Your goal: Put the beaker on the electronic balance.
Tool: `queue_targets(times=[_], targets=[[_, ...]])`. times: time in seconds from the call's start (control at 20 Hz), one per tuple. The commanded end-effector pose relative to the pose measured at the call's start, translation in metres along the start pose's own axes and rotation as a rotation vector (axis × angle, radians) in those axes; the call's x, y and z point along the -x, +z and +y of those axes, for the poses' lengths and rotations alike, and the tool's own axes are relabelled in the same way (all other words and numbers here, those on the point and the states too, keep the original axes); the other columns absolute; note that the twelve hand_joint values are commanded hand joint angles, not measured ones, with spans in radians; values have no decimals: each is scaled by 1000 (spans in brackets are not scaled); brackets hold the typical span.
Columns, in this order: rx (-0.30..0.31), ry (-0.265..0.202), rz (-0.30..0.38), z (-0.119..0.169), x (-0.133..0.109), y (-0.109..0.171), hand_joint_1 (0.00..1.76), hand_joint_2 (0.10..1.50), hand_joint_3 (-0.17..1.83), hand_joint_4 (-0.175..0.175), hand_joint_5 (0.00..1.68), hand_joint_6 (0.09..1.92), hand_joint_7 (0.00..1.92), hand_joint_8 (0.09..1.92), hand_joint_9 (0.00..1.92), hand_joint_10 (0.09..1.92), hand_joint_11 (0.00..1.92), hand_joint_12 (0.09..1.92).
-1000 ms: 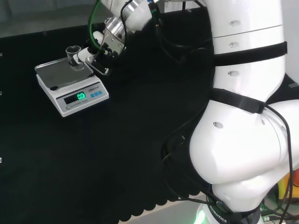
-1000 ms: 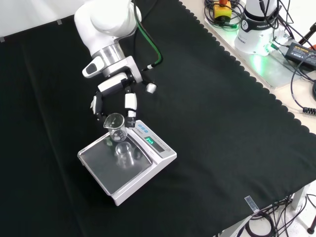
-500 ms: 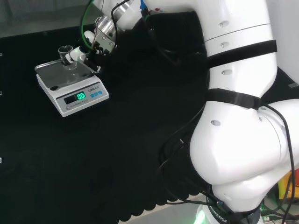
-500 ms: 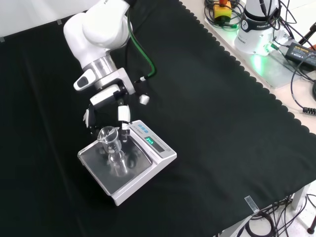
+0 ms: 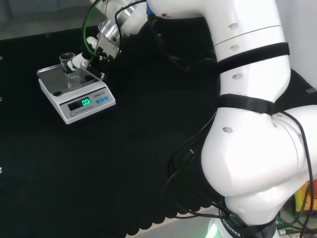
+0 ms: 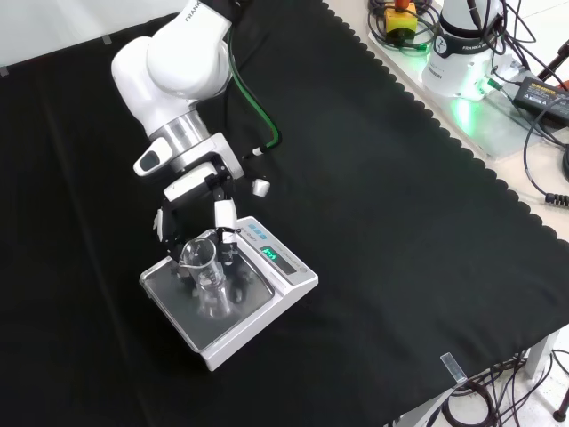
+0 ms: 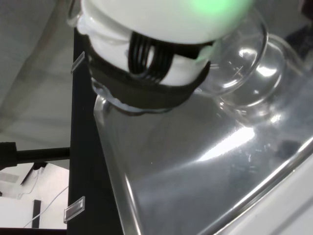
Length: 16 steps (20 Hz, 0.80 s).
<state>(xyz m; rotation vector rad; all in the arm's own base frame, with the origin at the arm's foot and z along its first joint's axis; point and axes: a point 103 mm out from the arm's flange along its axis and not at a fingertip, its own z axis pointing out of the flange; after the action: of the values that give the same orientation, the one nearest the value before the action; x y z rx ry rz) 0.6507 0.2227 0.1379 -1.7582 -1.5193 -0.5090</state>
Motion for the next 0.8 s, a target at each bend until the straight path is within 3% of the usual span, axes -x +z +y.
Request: queue_targets(times=[0.05, 0.55, 0.6, 0.7, 0.8], targets=[[-13, 14, 6, -2, 7, 4, 1289, 552, 896, -46, 1272, 906, 1220, 785, 921, 697, 541, 1359], [-16, 8, 18, -3, 16, 10, 1289, 552, 897, -45, 1272, 906, 1220, 786, 921, 697, 541, 1359], [-26, -4, 21, -4, 14, 10, 1241, 541, 917, -8, 1262, 897, 1224, 786, 918, 700, 538, 1362], [-60, -29, 15, -5, 10, 10, 1158, 580, 833, 111, 1244, 829, 1147, 826, 870, 728, 499, 1386], [-89, -44, -14, -9, 7, 5, 1062, 571, 713, -22, 913, 803, 826, 914, 669, 799, 390, 1434]])
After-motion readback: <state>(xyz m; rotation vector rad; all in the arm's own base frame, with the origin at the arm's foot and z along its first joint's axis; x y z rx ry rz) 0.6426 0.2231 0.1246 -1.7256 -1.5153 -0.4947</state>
